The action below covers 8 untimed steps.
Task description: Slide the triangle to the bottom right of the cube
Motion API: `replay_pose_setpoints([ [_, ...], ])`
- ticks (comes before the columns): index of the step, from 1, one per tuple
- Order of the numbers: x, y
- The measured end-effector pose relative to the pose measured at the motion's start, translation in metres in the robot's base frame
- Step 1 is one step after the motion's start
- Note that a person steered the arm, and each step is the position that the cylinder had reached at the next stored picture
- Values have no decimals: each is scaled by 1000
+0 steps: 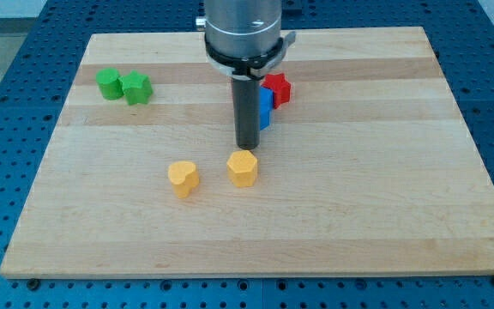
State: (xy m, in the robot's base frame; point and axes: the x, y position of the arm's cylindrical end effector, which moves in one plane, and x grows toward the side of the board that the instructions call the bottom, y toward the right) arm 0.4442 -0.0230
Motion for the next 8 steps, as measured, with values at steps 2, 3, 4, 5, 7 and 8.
replay_pose_setpoints([
  [2, -2, -61],
  [3, -10, -53],
  [4, -13, -24],
  [5, -14, 15],
  [7, -13, 76],
  [8, -18, 78],
])
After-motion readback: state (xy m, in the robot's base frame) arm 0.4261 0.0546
